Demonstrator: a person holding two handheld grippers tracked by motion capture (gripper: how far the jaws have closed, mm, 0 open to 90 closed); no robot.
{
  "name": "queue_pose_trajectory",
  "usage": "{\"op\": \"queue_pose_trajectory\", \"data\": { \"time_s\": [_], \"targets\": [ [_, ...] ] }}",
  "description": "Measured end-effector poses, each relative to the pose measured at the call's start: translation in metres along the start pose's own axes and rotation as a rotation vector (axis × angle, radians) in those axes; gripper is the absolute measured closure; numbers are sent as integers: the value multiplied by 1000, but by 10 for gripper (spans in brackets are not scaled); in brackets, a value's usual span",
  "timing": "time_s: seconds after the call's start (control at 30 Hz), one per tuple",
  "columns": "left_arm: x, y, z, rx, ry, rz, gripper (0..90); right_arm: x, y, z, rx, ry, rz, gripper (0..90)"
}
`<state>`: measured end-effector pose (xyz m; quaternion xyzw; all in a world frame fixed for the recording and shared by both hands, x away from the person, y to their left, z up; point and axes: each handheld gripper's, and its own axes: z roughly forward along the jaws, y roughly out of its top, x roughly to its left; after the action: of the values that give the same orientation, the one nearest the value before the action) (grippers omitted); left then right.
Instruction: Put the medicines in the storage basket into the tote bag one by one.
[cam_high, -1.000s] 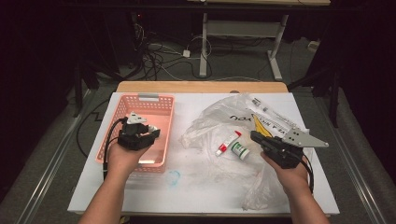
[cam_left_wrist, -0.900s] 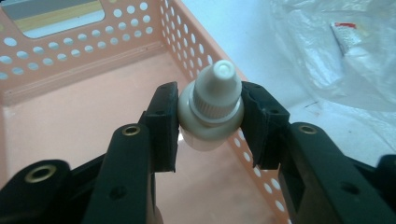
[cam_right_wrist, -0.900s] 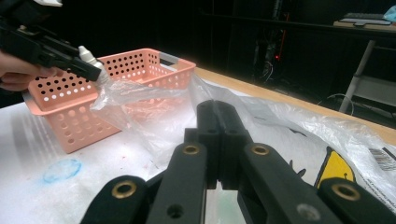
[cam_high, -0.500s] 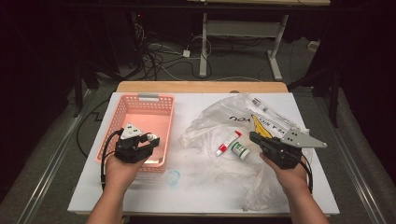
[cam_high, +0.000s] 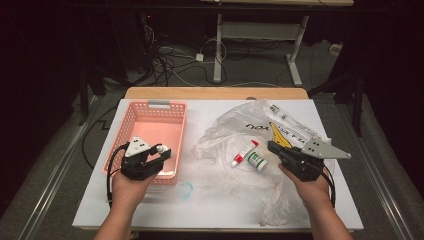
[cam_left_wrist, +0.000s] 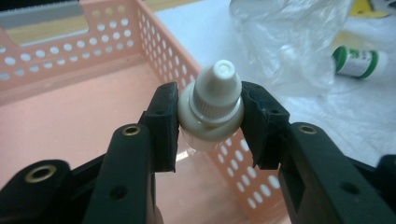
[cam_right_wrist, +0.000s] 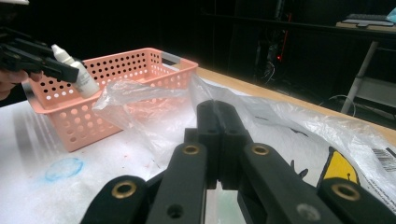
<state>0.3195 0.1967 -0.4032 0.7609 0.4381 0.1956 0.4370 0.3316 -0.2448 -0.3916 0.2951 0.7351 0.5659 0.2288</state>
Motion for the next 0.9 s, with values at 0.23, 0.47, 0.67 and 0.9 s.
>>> {"op": "queue_pose_trajectory", "data": {
  "time_s": [0.23, 0.47, 0.67, 0.9],
  "targets": [
    [-9, 5, -5, -27, -49, 8, 582, 0, 0, 0, -2, -3, 4, 900],
    [-23, 9, -7, -41, -101, 31, 582, -1, 0, -1, -4, -4, 4, 900],
    [-39, 11, -3, -37, -155, 57, 582, -1, 0, -1, -4, -4, 4, 900],
    [-55, 10, 6, -18, -192, 90, 582, -1, 0, -1, -4, -4, 4, 900]
  ]
}}
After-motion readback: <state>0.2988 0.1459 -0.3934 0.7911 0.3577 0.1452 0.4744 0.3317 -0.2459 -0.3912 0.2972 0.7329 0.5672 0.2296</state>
